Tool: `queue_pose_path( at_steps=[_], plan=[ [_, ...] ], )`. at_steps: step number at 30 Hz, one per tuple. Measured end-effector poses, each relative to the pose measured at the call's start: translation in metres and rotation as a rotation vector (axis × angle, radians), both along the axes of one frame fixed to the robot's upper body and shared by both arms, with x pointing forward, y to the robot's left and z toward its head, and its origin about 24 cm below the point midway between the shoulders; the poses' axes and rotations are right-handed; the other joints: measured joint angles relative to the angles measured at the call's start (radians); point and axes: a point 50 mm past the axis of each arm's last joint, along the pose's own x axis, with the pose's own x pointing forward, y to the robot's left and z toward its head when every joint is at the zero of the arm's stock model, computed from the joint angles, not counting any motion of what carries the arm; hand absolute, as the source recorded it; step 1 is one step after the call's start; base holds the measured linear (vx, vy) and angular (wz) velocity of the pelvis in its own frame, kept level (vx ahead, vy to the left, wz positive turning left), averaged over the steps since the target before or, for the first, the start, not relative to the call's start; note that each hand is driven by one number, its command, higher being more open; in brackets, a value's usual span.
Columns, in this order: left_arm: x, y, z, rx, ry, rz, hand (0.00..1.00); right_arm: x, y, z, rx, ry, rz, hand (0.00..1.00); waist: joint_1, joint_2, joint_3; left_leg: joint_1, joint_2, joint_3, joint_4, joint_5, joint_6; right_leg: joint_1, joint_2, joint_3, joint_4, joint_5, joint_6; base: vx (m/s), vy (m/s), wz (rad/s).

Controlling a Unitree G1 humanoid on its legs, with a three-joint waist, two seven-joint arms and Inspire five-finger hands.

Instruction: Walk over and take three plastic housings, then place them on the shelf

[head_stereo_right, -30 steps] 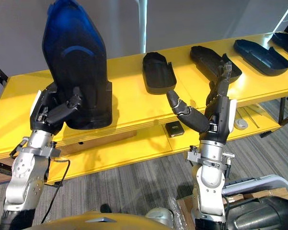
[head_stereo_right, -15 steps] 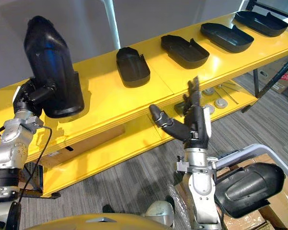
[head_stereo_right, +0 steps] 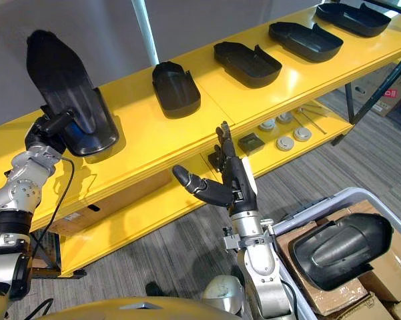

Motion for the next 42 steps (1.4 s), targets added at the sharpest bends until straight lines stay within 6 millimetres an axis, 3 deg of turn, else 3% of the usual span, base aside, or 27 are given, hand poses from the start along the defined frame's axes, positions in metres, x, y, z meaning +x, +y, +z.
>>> queue_pose_path(
  at_steps=[3, 5, 10, 15, 16, 20, 23, 32, 38, 42],
  plan=[
    [0.003, -0.005, -0.002, -0.003, 0.012, -0.016, 0.00, 0.000, 0.005, 0.001, -0.017, -0.006, 0.056, 1.00, 0.001, -0.007, 0.028, 0.001, 0.000, 0.002, 0.001, 0.001, 0.001, -0.003, 0.000, 0.004, 0.006, 0.001, 0.001, -0.01, 0.012, -0.02],
    [0.009, -0.008, 0.009, -0.003, -0.019, -0.020, 0.00, 0.004, 0.012, 0.007, -0.016, -0.032, 0.101, 1.00, 0.003, -0.018, 0.067, -0.014, 0.000, 0.000, 0.009, 0.004, 0.003, -0.022, -0.002, 0.008, 0.021, 0.000, 0.000, -0.04, 0.007, 0.03],
    [0.032, -0.026, 0.062, -0.009, -0.184, -0.029, 0.00, 0.018, 0.034, 0.034, -0.039, -0.146, 0.250, 1.00, 0.009, -0.045, 0.197, -0.111, 0.015, -0.027, 0.068, 0.011, 0.016, -0.103, -0.006, 0.003, 0.070, 0.005, -0.006, -0.09, -0.016, 0.14],
    [0.039, -0.040, 0.105, 0.016, -0.326, -0.017, 0.00, 0.021, 0.046, 0.050, -0.042, -0.213, 0.333, 1.00, 0.013, -0.052, 0.259, -0.175, 0.018, -0.049, 0.094, 0.018, 0.026, -0.151, -0.013, -0.012, 0.097, 0.003, -0.010, -0.05, -0.015, 0.16],
    [0.041, -0.043, 0.112, 0.020, -0.349, -0.015, 1.00, 0.022, 0.049, 0.053, -0.044, -0.223, 0.343, 1.00, 0.017, -0.057, 0.274, -0.180, 0.018, -0.049, 0.099, 0.018, 0.026, -0.158, -0.014, -0.012, 0.105, 0.002, -0.011, -0.05, -0.017, 0.09],
    [0.045, -0.058, 0.143, 0.041, -0.436, -0.019, 1.00, 0.025, 0.059, 0.059, -0.047, -0.240, 0.383, 1.00, 0.032, -0.070, 0.301, -0.230, 0.018, -0.062, 0.108, 0.027, 0.035, -0.200, -0.018, -0.018, 0.120, 0.002, -0.012, -0.02, -0.012, 0.10],
    [0.046, -0.067, 0.153, 0.055, -0.460, -0.039, 1.00, 0.026, 0.062, 0.061, -0.043, -0.246, 0.384, 1.00, 0.037, -0.077, 0.308, -0.243, 0.018, -0.074, 0.111, 0.030, 0.037, -0.202, -0.020, -0.031, 0.121, 0.002, -0.012, 0.01, -0.012, 0.13],
    [0.050, -0.070, 0.146, 0.215, -0.384, -0.032, 1.00, 0.027, 0.065, 0.064, -0.025, -0.252, 0.362, 1.00, 0.039, -0.092, 0.317, -0.198, 0.017, -0.077, 0.098, 0.032, 0.036, -0.154, -0.018, -0.038, 0.112, 0.002, -0.012, 0.01, -0.002, 0.00],
    [0.047, -0.041, 0.132, 0.363, -0.238, 0.047, 1.00, 0.018, 0.069, 0.049, -0.016, -0.187, 0.360, 1.00, 0.040, -0.089, 0.310, -0.102, 0.016, -0.073, 0.017, 0.056, 0.024, -0.070, 0.001, -0.058, 0.067, 0.003, -0.013, 0.02, -0.007, -0.03],
    [0.045, -0.017, 0.112, 0.445, -0.084, 0.128, 1.00, 0.013, 0.072, 0.041, -0.003, -0.147, 0.356, 1.00, 0.042, -0.081, 0.258, -0.074, 0.016, -0.077, 0.001, 0.065, 0.020, -0.024, 0.007, -0.080, 0.029, 0.007, -0.013, 0.07, -0.011, 0.06]
  ],
)
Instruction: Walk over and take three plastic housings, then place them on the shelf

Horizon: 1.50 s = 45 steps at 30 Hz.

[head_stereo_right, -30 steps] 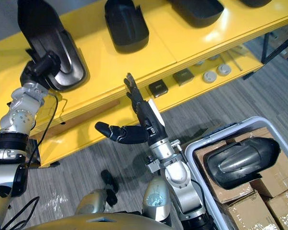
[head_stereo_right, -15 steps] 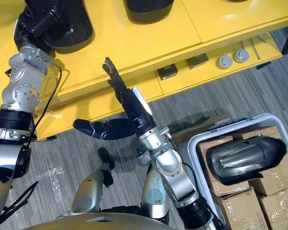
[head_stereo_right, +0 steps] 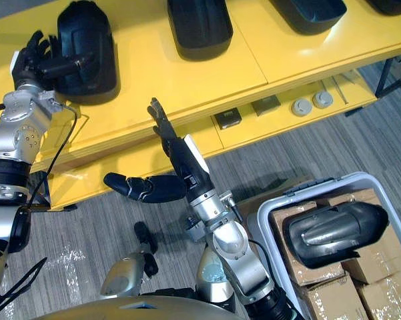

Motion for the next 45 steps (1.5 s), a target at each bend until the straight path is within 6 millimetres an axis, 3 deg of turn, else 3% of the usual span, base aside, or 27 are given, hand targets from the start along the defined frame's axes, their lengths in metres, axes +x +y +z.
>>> queue_pose_path(
  at_steps=[6, 8, 10, 14, 16, 19, 25, 28, 30, 31, 32, 34, 36, 37, 43, 44, 45],
  plan=[
    [-0.011, 0.031, -0.035, 0.022, 0.153, 0.153, 1.00, -0.005, 0.006, -0.011, 0.005, 0.054, 0.003, 1.00, -0.001, 0.019, -0.100, 0.029, 0.006, -0.001, 0.000, -0.004, -0.005, 0.063, 0.011, -0.024, -0.051, 0.006, 0.000, 0.06, -0.006, 0.05],
    [-0.014, 0.039, -0.033, 0.023, 0.144, 0.191, 1.00, -0.006, 0.005, -0.018, 0.004, 0.080, -0.011, 1.00, 0.003, 0.029, -0.120, 0.044, 0.011, -0.001, -0.001, -0.011, -0.014, 0.081, 0.016, -0.028, -0.057, 0.006, 0.000, 0.00, 0.000, 0.00],
    [-0.016, 0.044, -0.019, -0.002, 0.029, 0.167, 1.00, -0.007, 0.003, -0.028, 0.002, 0.120, -0.041, 1.00, 0.007, 0.036, -0.160, 0.046, 0.016, -0.003, -0.001, -0.011, -0.015, 0.090, 0.022, -0.033, -0.068, 0.010, -0.003, 0.00, 0.000, 0.00],
    [-0.014, 0.017, 0.011, -0.114, -0.184, -0.054, 1.00, -0.003, 0.001, -0.034, 0.012, 0.116, -0.070, 1.00, 0.018, 0.046, -0.214, 0.056, 0.015, -0.008, -0.002, -0.011, -0.015, 0.106, 0.020, -0.039, -0.070, 0.013, -0.003, -0.02, 0.007, 0.03],
    [-0.014, -0.008, 0.025, -0.177, -0.281, -0.198, 1.00, 0.003, 0.003, -0.032, 0.003, 0.071, -0.095, 1.00, 0.021, 0.051, -0.244, 0.065, 0.015, -0.016, -0.005, -0.011, -0.015, 0.122, 0.020, -0.048, -0.074, 0.013, -0.003, -0.04, 0.005, 0.06],
    [-0.017, -0.026, 0.038, -0.235, -0.374, -0.294, 1.00, 0.009, 0.006, -0.023, 0.014, 0.021, -0.070, 1.00, 0.020, 0.067, -0.266, 0.077, 0.015, -0.023, -0.006, -0.010, -0.014, 0.148, 0.022, -0.063, -0.094, 0.019, -0.010, -0.04, 0.009, 0.03],
    [-0.034, -0.026, 0.047, -0.188, -0.490, -0.289, 1.00, 0.009, 0.010, -0.025, -0.004, 0.030, 0.000, 1.00, 0.050, 0.087, -0.307, 0.072, 0.015, -0.054, -0.006, -0.007, -0.014, 0.171, 0.024, -0.096, -0.107, 0.025, -0.010, -0.01, 0.002, 0.14],
    [-0.070, -0.013, 0.019, -0.148, -0.549, -0.215, 1.00, 0.012, 0.018, -0.030, -0.020, 0.072, 0.077, 1.00, 0.078, 0.086, -0.338, 0.047, 0.014, -0.094, -0.006, 0.000, -0.013, 0.178, 0.026, -0.138, -0.118, 0.028, -0.006, 0.02, -0.009, 0.38],
    [-0.107, -0.008, -0.031, -0.190, -0.524, -0.101, 1.00, 0.017, 0.022, -0.031, -0.036, 0.103, 0.104, 1.00, 0.132, 0.075, -0.352, 0.038, 0.012, -0.133, -0.006, 0.010, -0.015, 0.197, 0.028, -0.178, -0.121, 0.027, -0.006, 0.05, -0.016, 0.45],
    [-0.116, -0.009, -0.045, -0.218, -0.501, -0.072, 1.00, 0.020, 0.023, -0.032, -0.047, 0.112, 0.103, 1.00, 0.145, 0.069, -0.355, 0.038, 0.011, -0.143, -0.006, 0.011, -0.015, 0.205, 0.028, -0.190, -0.123, 0.026, -0.008, 0.03, -0.016, 0.53],
    [-0.134, -0.012, -0.076, -0.245, -0.425, -0.015, 1.00, 0.026, 0.025, -0.036, -0.063, 0.134, 0.092, 1.00, 0.173, 0.055, -0.363, 0.035, 0.006, -0.164, -0.006, 0.012, -0.015, 0.221, 0.028, -0.218, -0.131, 0.024, -0.009, -0.01, -0.006, 0.57],
    [-0.169, -0.021, -0.118, -0.241, -0.275, 0.066, 1.00, 0.042, 0.034, -0.042, -0.071, 0.187, 0.067, 1.00, 0.216, 0.035, -0.372, 0.017, -0.002, -0.212, -0.006, 0.010, -0.022, 0.243, 0.030, -0.270, -0.138, 0.013, -0.015, -0.03, -0.002, 0.70],
    [-0.194, -0.028, -0.141, -0.259, -0.179, 0.093, 1.00, 0.056, 0.043, -0.046, -0.079, 0.224, 0.048, 1.00, 0.251, 0.026, -0.373, 0.000, -0.009, -0.247, -0.006, 0.015, -0.020, 0.250, 0.028, -0.309, -0.136, 0.004, -0.012, -0.07, 0.022, 0.67],
    [-0.203, -0.033, -0.149, -0.243, -0.129, 0.092, 1.00, 0.063, 0.050, -0.046, -0.087, 0.231, 0.050, 1.00, 0.274, 0.027, -0.372, -0.013, -0.011, -0.258, -0.006, 0.017, -0.020, 0.255, 0.028, -0.334, -0.136, 0.001, -0.008, -0.11, 0.034, 0.63],
    [-0.230, -0.052, -0.164, -0.309, -0.060, -0.025, 1.00, 0.086, 0.076, -0.027, -0.141, 0.171, 0.086, 1.00, 0.325, 0.046, -0.354, -0.060, -0.027, -0.280, -0.006, 0.014, -0.028, 0.281, 0.017, -0.439, -0.140, 0.000, -0.007, -0.09, 0.051, 0.53],
    [-0.231, -0.053, -0.165, -0.311, -0.053, -0.031, 1.00, 0.089, 0.077, -0.025, -0.145, 0.164, 0.083, 1.00, 0.325, 0.024, -0.352, -0.066, -0.030, -0.276, 0.004, 0.009, -0.035, 0.282, 0.004, -0.452, -0.149, 0.000, -0.008, -0.09, 0.101, 0.42],
    [-0.234, -0.054, -0.169, -0.329, -0.039, -0.038, 1.00, 0.093, 0.078, -0.023, -0.148, 0.160, 0.063, 1.00, 0.337, 0.018, -0.333, -0.099, -0.043, -0.278, 0.121, 0.000, -0.017, 0.282, -0.012, -0.459, -0.151, 0.002, -0.005, -0.04, 0.083, 0.15]
  ],
)
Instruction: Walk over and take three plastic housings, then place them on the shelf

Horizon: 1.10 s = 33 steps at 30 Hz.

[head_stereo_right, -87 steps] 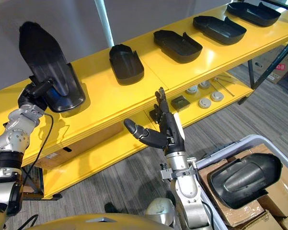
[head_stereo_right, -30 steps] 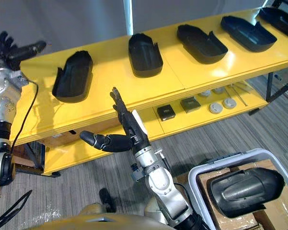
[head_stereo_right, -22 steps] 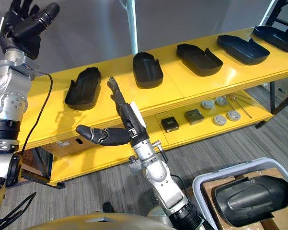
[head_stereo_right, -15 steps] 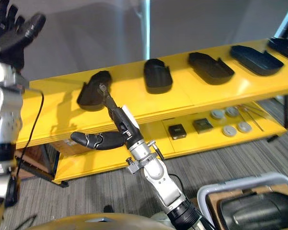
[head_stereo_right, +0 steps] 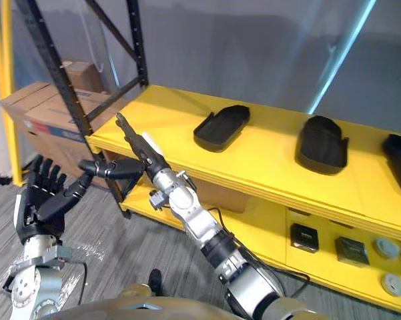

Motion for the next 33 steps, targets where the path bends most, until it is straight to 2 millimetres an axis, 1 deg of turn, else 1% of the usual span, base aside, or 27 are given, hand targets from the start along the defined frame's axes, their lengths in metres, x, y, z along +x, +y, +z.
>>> queue_pose_path(
  at_steps=[1, 2, 3, 4, 5, 6, 7, 8, 10, 11, 12, 14, 16, 17, 18, 20, 21, 22, 23, 24, 25, 26, 28, 29, 32, 33],
  plan=[
    [-0.003, -0.002, -0.004, -0.030, 0.013, -0.005, 1.00, 0.004, -0.002, 0.001, 0.004, 0.001, -0.043, 1.00, 0.018, 0.025, 0.020, -0.001, 0.003, -0.025, 0.023, -0.048, 0.019, 0.005, 0.011, 0.000, -0.003, 0.001, 0.000, 0.00, 0.046, 0.10],
    [-0.004, -0.003, -0.006, -0.037, 0.023, -0.005, 1.00, 0.006, -0.002, 0.000, 0.003, 0.010, -0.074, 1.00, 0.016, 0.021, 0.021, -0.001, -0.001, -0.026, 0.008, -0.049, 0.016, 0.004, 0.010, -0.002, -0.006, 0.001, -0.001, 0.00, 0.044, 0.23],
    [-0.006, -0.006, -0.011, -0.063, 0.041, -0.011, 1.00, 0.014, -0.004, -0.004, -0.005, 0.049, -0.147, 1.00, 0.013, 0.021, 0.021, 0.007, -0.021, -0.035, -0.046, -0.042, 0.009, -0.001, -0.002, -0.025, -0.004, 0.001, -0.001, -0.01, 0.053, 0.42],
    [-0.006, -0.008, -0.014, -0.083, 0.047, -0.014, 1.00, 0.019, -0.007, -0.006, -0.011, 0.069, -0.191, 1.00, 0.012, 0.021, 0.021, 0.012, -0.029, -0.041, -0.068, -0.034, 0.007, -0.001, -0.005, -0.033, 0.000, 0.001, -0.001, -0.01, 0.082, 0.57],
    [-0.005, -0.015, -0.018, -0.119, 0.057, -0.035, 1.00, 0.031, -0.017, -0.011, -0.023, 0.108, -0.298, 1.00, 0.019, 0.037, 0.031, 0.026, -0.039, -0.047, -0.110, -0.013, 0.008, 0.000, -0.010, -0.045, 0.005, 0.001, 0.000, -0.03, 0.094, 0.53],
    [-0.006, -0.023, -0.022, -0.159, 0.066, -0.050, 1.00, 0.040, -0.026, -0.015, -0.028, 0.140, -0.396, 1.00, 0.029, 0.046, 0.040, 0.033, -0.050, -0.053, -0.126, -0.010, 0.007, 0.000, -0.022, -0.048, 0.023, 0.000, 0.000, -0.07, 0.120, 0.46],
    [-0.007, -0.028, -0.024, -0.194, 0.068, -0.058, 1.00, 0.044, -0.033, -0.017, -0.025, 0.157, -0.465, 1.00, 0.039, 0.059, 0.048, 0.033, -0.054, -0.053, -0.126, -0.010, 0.007, 0.001, -0.027, -0.049, 0.030, 0.000, 0.000, -0.08, 0.115, 0.25],
    [-0.010, -0.035, -0.026, -0.218, 0.074, -0.068, 1.00, 0.048, -0.037, -0.019, -0.018, 0.168, -0.544, 1.00, 0.043, 0.080, 0.059, 0.033, -0.058, -0.051, -0.126, -0.016, 0.000, 0.000, -0.032, -0.052, 0.033, 0.000, 0.000, -0.06, 0.092, 0.09],
    [-0.012, -0.039, -0.027, -0.233, 0.077, -0.077, 1.00, 0.048, -0.036, -0.020, -0.012, 0.177, -0.587, 1.00, 0.043, 0.086, 0.064, 0.032, -0.061, -0.041, -0.125, -0.028, -0.017, 0.000, -0.040, -0.052, 0.023, 0.000, 0.000, -0.02, 0.053, -0.04],
    [-0.012, -0.043, -0.029, -0.261, 0.070, -0.083, 1.00, 0.048, -0.036, -0.020, -0.007, 0.177, -0.620, 1.00, 0.045, 0.091, 0.063, 0.032, -0.059, -0.039, -0.123, -0.025, -0.022, 0.000, -0.033, -0.051, 0.013, 0.001, 0.001, 0.01, 0.021, -0.17],
    [-0.011, -0.048, -0.031, -0.275, 0.068, -0.096, 1.00, 0.050, -0.034, -0.016, 0.000, 0.170, -0.640, 1.00, 0.042, 0.101, 0.066, 0.033, -0.052, -0.039, -0.125, -0.001, -0.015, 0.000, -0.029, -0.049, 0.015, 0.002, 0.001, 0.01, 0.023, -0.18],
    [-0.010, -0.055, -0.034, -0.293, 0.081, -0.117, 1.00, 0.054, -0.034, -0.011, 0.007, 0.161, -0.676, 1.00, 0.041, 0.100, 0.067, 0.033, -0.051, -0.039, -0.126, 0.003, -0.015, -0.001, -0.030, -0.049, 0.016, 0.002, 0.001, 0.00, -0.003, -0.06],
    [-0.008, -0.067, -0.038, -0.318, 0.098, -0.161, 1.00, 0.063, -0.038, 0.001, 0.013, 0.129, -0.737, 1.00, 0.041, 0.104, 0.069, 0.033, -0.051, -0.040, -0.126, 0.003, -0.015, -0.003, -0.034, -0.049, 0.030, 0.002, 0.001, 0.03, -0.003, 0.04],
    [-0.008, -0.069, -0.038, -0.322, 0.099, -0.167, 1.00, 0.064, -0.040, 0.004, 0.020, 0.125, -0.748, 1.00, 0.041, 0.105, 0.069, 0.033, -0.051, -0.042, -0.126, 0.006, -0.014, -0.005, -0.036, -0.048, 0.036, 0.002, 0.001, 0.03, -0.016, 0.09],
    [-0.008, -0.072, -0.038, -0.337, 0.099, -0.177, 1.00, 0.069, -0.043, 0.012, 0.037, 0.112, -0.775, 1.00, 0.041, 0.108, 0.071, 0.033, -0.049, -0.049, -0.126, 0.013, -0.009, -0.007, -0.037, -0.048, 0.051, 0.003, 0.003, 0.03, -0.026, 0.11],
    [-0.009, -0.073, -0.040, -0.359, 0.105, -0.176, 1.00, 0.076, -0.048, 0.020, 0.024, 0.081, -0.812, 1.00, 0.042, 0.117, 0.076, 0.033, -0.045, -0.060, -0.126, 0.019, -0.007, -0.009, -0.038, -0.049, 0.071, 0.001, 0.008, 0.03, -0.035, 0.10],
    [-0.010, -0.075, -0.043, -0.364, 0.116, -0.177, 1.00, 0.080, -0.055, 0.027, 0.020, 0.055, -0.836, 1.00, 0.043, 0.131, 0.082, 0.033, -0.041, -0.067, -0.125, 0.033, -0.010, -0.010, -0.038, -0.049, 0.078, -0.005, 0.015, 0.02, -0.039, 0.03],
    [-0.011, -0.076, -0.047, -0.373, 0.133, -0.179, 1.00, 0.083, -0.060, 0.030, 0.015, 0.040, -0.851, 1.00, 0.044, 0.145, 0.090, 0.033, -0.038, -0.069, -0.125, 0.038, -0.007, -0.014, -0.038, -0.049, 0.092, -0.014, 0.018, 0.02, -0.039, 0.02],
    [-0.012, -0.077, -0.049, -0.376, 0.142, -0.180, 1.00, 0.085, -0.064, 0.031, 0.012, 0.037, -0.864, 1.00, 0.044, 0.151, 0.092, 0.033, -0.036, -0.070, -0.125, 0.043, -0.003, -0.016, -0.039, -0.049, 0.097, -0.017, 0.020, 0.01, -0.036, 0.02],
    [-0.013, -0.079, -0.052, -0.380, 0.159, -0.185, 1.00, 0.088, -0.076, 0.031, 0.004, 0.037, -0.899, 1.00, 0.044, 0.157, 0.093, 0.033, -0.035, -0.072, -0.123, 0.044, -0.002, -0.020, -0.042, -0.049, 0.110, -0.027, 0.019, 0.00, 0.000, 0.00],
    [-0.014, -0.080, -0.053, -0.384, 0.165, -0.186, 1.00, 0.089, -0.079, 0.030, 0.001, 0.041, -0.910, 1.00, 0.045, 0.158, 0.093, 0.033, -0.035, -0.073, -0.123, 0.045, -0.001, -0.023, -0.044, -0.048, 0.119, -0.034, 0.021, 0.02, -0.035, 0.00],
    [-0.014, -0.081, -0.055, -0.393, 0.174, -0.187, 1.00, 0.091, -0.091, 0.028, -0.015, 0.042, -0.942, 1.00, 0.044, 0.158, 0.093, 0.033, -0.035, -0.073, -0.123, 0.047, 0.001, -0.032, -0.053, -0.045, 0.142, -0.048, 0.022, 0.03, -0.046, -0.02],
    [-0.014, -0.082, -0.056, -0.416, 0.171, -0.190, 1.00, 0.093, -0.106, 0.026, -0.030, 0.050, -0.982, 1.00, 0.042, 0.160, 0.094, 0.032, -0.036, -0.072, -0.122, 0.051, 0.007, -0.045, -0.066, -0.041, 0.174, -0.066, 0.025, 0.03, -0.047, -0.03],
    [-0.010, -0.086, -0.055, -0.416, 0.166, -0.212, 1.00, 0.096, -0.122, 0.027, -0.051, 0.040, -1.006, 1.00, 0.042, 0.167, 0.098, 0.033, -0.039, -0.070, -0.122, 0.051, 0.006, -0.060, -0.082, -0.031, 0.213, -0.088, 0.027, 0.00, 0.000, 0.00],
    [-0.002, -0.093, -0.058, -0.411, 0.168, -0.261, 1.00, 0.099, -0.137, 0.032, -0.074, 0.020, -1.006, 1.00, 0.044, 0.187, 0.108, 0.033, -0.039, -0.069, -0.122, 0.049, 0.003, -0.078, -0.098, -0.019, 0.261, -0.109, 0.032, -0.01, -0.026, -0.02],
    [0.003, -0.096, -0.059, -0.411, 0.166, -0.280, 1.00, 0.100, -0.142, 0.034, -0.084, 0.015, -0.998, 1.00, 0.043, 0.193, 0.114, 0.033, -0.041, -0.066, -0.122, 0.049, 0.003, -0.091, -0.111, -0.014, 0.295, -0.128, 0.031, -0.01, -0.048, -0.09]
  ],
)
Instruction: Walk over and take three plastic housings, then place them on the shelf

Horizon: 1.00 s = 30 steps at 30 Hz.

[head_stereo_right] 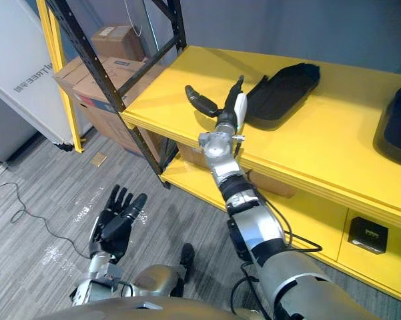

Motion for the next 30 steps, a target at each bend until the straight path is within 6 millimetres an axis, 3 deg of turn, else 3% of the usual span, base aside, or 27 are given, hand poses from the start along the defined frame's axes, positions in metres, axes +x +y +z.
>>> queue_pose_path(
  at_steps=[4, 8, 13, 17, 19, 21, 24, 27, 30],
  plan=[
    [0.004, -0.004, 0.001, -0.022, -0.014, -0.033, 1.00, 0.002, -0.012, 0.001, -0.033, 0.019, 0.022, 1.00, -0.001, -0.001, 0.008, 0.003, -0.009, 0.018, 0.001, 0.012, 0.010, -0.053, -0.045, 0.040, 0.112, -0.062, -0.001, 0.02, -0.078, -0.12],
    [0.018, -0.005, 0.009, -0.024, -0.064, -0.046, 1.00, 0.010, -0.016, 0.026, -0.069, -0.032, 0.051, 1.00, 0.000, 0.006, 0.080, 0.004, -0.013, 0.019, 0.035, 0.010, 0.009, -0.082, -0.080, 0.065, 0.202, -0.112, -0.013, -0.02, -0.101, -0.09],
    [0.017, -0.004, 0.008, -0.022, -0.059, -0.045, 1.00, 0.010, -0.004, 0.025, -0.101, -0.023, 0.148, 1.00, -0.002, 0.007, 0.098, 0.006, -0.012, 0.018, 0.045, 0.010, 0.009, -0.084, -0.077, 0.070, 0.215, -0.125, -0.025, 0.00, -0.036, -0.04],
    [0.019, -0.003, 0.012, -0.019, -0.077, -0.041, 1.00, 0.006, 0.017, 0.019, -0.141, -0.014, 0.303, 1.00, -0.003, 0.003, 0.110, 0.007, -0.011, 0.018, 0.045, 0.009, 0.009, -0.082, -0.071, 0.074, 0.198, -0.120, -0.022, 0.00, -0.003, -0.02],
    [0.019, 0.001, 0.012, -0.010, -0.077, -0.026, 1.00, -0.004, 0.037, 0.017, -0.133, -0.046, 0.438, 1.00, -0.004, 0.001, 0.111, 0.008, -0.004, 0.019, 0.044, 0.004, 0.006, -0.075, -0.055, 0.074, 0.170, -0.106, -0.022, 0.03, -0.005, -0.09],
    [0.019, 0.010, 0.013, 0.006, -0.076, 0.007, 1.00, -0.024, 0.071, 0.016, -0.124, -0.119, 0.639, 1.00, -0.009, -0.005, 0.113, 0.028, 0.010, 0.030, 0.044, -0.012, 0.003, -0.043, -0.023, 0.077, 0.110, -0.078, -0.020, 0.06, -0.013, -0.22],
    [0.017, 0.021, 0.021, 0.021, -0.102, 0.058, 1.00, -0.053, 0.097, 0.037, -0.064, -0.283, 0.791, 1.00, -0.015, -0.027, 0.110, 0.040, 0.029, 0.052, 0.043, -0.026, 0.002, -0.023, 0.013, 0.089, 0.037, -0.038, -0.011, 0.06, -0.018, -0.21],
    [0.016, 0.032, 0.022, 0.060, -0.098, 0.106, 1.00, -0.072, 0.106, 0.055, -0.015, -0.398, 0.848, 1.00, -0.036, -0.051, 0.108, 0.058, 0.046, 0.085, 0.037, -0.034, 0.003, -0.010, 0.038, 0.113, -0.019, -0.005, -0.010, 0.04, -0.010, -0.37],
    [0.015, 0.042, 0.024, 0.096, -0.100, 0.167, 1.00, -0.091, 0.096, 0.062, 0.050, -0.478, 0.836, 1.00, -0.079, -0.103, 0.078, 0.096, 0.049, 0.129, 0.002, -0.037, 0.000, 0.006, 0.063, 0.146, -0.087, 0.024, -0.007, 0.01, -0.014, -0.53]
  ],
)
